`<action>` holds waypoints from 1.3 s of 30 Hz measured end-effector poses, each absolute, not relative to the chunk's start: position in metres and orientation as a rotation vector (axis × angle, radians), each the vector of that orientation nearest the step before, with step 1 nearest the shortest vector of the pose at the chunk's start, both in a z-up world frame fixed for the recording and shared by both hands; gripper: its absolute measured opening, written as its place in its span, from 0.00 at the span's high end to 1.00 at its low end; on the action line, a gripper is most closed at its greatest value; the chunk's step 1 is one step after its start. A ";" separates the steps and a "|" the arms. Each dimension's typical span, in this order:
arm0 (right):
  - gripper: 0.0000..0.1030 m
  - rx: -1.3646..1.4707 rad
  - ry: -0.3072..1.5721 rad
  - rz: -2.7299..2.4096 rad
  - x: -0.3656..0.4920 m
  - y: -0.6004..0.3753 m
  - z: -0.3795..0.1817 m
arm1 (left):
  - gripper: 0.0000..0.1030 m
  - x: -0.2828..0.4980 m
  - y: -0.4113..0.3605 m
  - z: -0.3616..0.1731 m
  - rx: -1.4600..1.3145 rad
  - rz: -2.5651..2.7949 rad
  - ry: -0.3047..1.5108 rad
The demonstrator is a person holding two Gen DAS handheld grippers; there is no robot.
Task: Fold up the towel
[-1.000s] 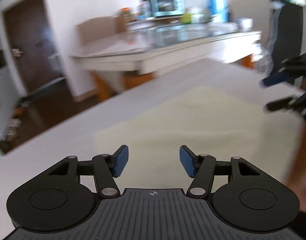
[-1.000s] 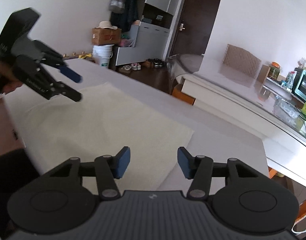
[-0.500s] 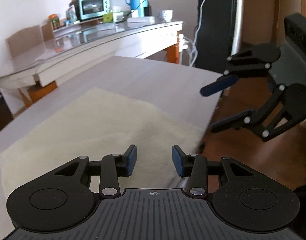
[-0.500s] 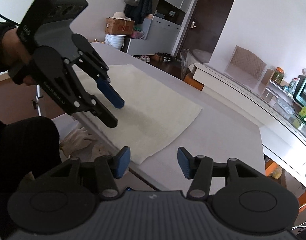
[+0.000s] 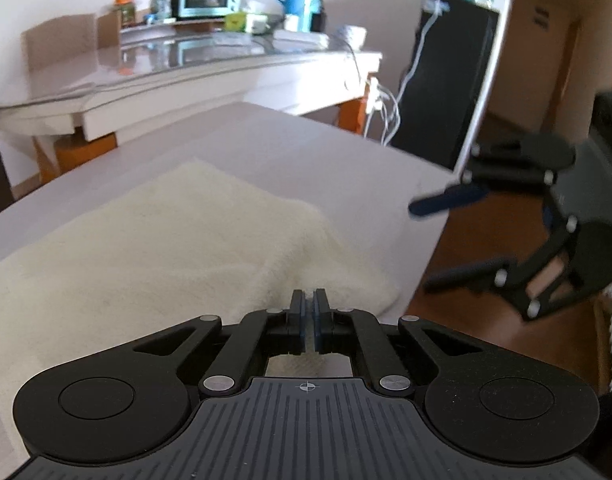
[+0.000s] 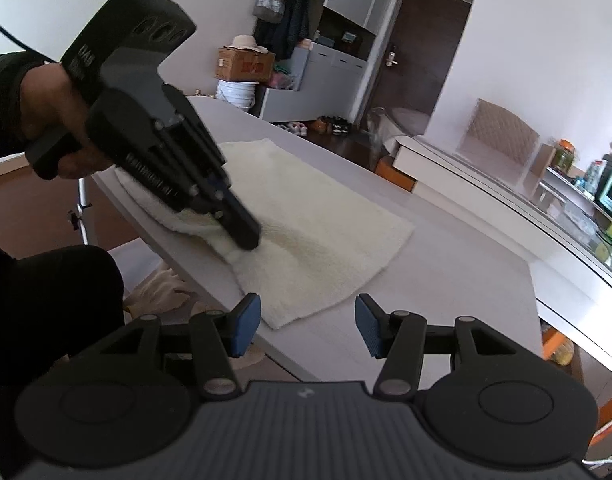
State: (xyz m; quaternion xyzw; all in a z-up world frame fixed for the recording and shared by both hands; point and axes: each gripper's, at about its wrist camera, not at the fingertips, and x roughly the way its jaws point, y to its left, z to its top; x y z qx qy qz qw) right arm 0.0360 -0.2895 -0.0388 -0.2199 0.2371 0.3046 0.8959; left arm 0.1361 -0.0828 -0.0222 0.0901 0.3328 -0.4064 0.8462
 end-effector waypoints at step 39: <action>0.93 -0.896 0.326 0.574 0.026 -0.242 -0.050 | 0.51 0.104 0.044 -0.006 0.391 -0.488 0.727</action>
